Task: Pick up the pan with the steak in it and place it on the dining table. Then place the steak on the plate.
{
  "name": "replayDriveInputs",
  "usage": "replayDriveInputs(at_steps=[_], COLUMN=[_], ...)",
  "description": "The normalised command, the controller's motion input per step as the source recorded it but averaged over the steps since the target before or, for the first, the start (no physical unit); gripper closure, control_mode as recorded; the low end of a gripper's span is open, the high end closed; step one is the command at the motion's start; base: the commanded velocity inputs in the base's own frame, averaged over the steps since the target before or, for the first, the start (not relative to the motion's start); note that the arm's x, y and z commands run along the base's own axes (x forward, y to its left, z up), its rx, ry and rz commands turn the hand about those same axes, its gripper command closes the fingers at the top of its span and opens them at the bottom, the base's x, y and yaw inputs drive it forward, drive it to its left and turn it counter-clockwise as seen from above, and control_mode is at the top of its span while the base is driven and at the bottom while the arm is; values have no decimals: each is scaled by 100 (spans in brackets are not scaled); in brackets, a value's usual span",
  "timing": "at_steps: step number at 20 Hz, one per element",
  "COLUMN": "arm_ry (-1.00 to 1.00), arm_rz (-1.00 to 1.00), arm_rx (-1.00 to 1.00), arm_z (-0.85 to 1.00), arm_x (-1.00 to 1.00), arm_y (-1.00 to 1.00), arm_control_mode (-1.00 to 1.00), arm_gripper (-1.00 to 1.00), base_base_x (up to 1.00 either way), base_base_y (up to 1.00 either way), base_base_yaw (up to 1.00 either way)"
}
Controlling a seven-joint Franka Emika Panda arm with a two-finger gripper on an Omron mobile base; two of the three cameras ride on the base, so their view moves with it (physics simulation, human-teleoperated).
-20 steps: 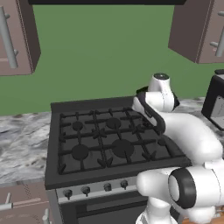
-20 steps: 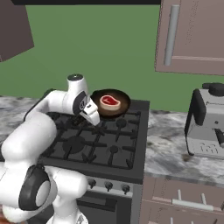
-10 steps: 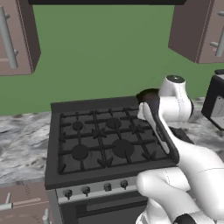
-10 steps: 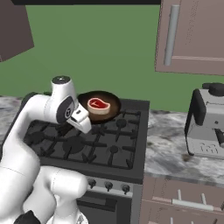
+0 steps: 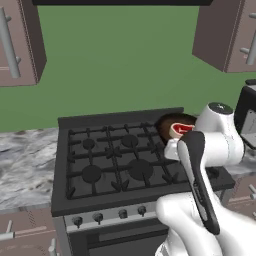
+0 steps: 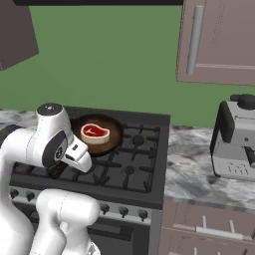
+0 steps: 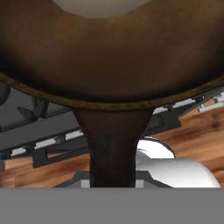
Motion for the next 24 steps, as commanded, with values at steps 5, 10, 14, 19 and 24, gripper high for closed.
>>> replayDriveInputs(at_steps=[5, 10, 14, 19, 24], arm_ry=[-4, -9, 0, 0, 0], arm_rz=[16, 3, 0, 0, 0], arm_rx=[-2, -1, 0, 0, 0], arm_z=[0, 0, 0, 0, 0], arm_x=[-71, -18, 0, 0, 0], arm_y=[28, 3, 0, 0, 0], arm_control_mode=[-100, -100, -100, 100, 100], arm_gripper=[100, 100, 100, 100, 100], base_base_x=[0, 0, 0, -16, -91], base_base_y=[0, 0, 0, 0, 0], base_base_yaw=[0, 0, 0, 1, 3])
